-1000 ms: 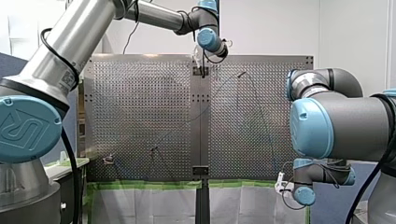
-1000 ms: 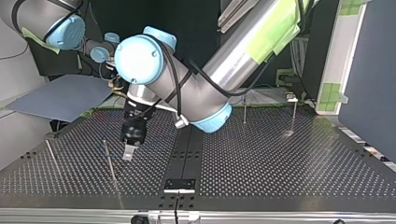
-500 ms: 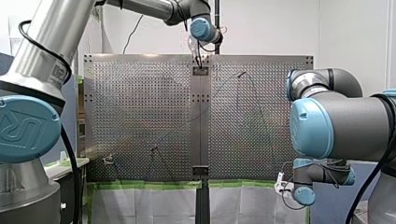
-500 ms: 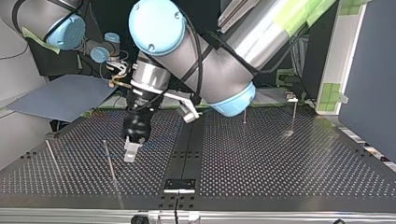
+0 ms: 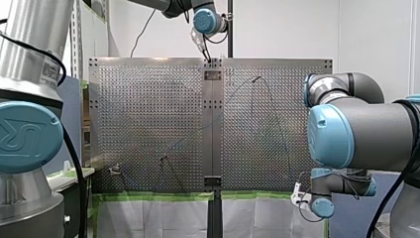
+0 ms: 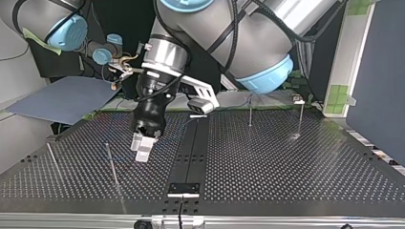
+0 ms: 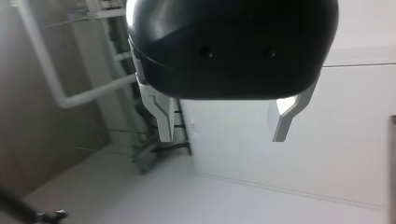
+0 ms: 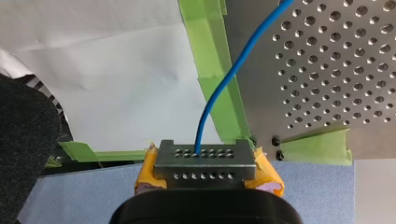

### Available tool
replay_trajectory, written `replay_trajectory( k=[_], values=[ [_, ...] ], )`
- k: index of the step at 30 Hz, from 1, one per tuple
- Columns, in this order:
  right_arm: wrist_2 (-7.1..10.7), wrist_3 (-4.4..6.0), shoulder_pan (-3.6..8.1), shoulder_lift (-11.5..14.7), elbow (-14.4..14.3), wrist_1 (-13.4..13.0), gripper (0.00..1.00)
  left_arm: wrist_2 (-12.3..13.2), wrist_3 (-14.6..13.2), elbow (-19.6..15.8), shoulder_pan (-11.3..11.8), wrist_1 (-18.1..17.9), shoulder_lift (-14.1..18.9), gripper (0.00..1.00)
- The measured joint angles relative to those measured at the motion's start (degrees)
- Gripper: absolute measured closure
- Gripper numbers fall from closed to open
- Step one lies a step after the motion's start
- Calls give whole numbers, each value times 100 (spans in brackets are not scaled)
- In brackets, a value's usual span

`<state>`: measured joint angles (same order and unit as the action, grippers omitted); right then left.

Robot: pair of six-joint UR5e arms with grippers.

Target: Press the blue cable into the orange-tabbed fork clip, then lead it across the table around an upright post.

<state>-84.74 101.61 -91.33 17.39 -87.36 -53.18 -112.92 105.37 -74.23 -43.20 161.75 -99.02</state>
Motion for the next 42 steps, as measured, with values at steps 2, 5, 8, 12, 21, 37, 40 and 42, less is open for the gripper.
replay_trajectory(
  k=[2,5,8,12,21,37,40,42],
  values=[
    [4,0,1,0,11,4,100,-55,18,-110,8,-109,111,2],
    [8,0,1,-1,17,4,100,-113,31,-282,32,-281,283,2],
    [10,0,1,-1,19,1,100,-140,73,-431,51,-432,432,2],
    [13,-4,-1,-1,20,5,100,-162,235,-673,55,-670,658,2],
    [26,-8,-10,0,20,2,100,-289,538,-1170,63,-815,741,2],
    [28,-4,-24,1,35,1,100,-297,598,-2029,59,-827,491,2],
    [27,-2,-28,0,36,6,100,-299,598,-2189,62,-828,484,2],
    [27,-2,-32,0,37,7,100,-302,598,-2314,62,-829,481,2]
  ],
)
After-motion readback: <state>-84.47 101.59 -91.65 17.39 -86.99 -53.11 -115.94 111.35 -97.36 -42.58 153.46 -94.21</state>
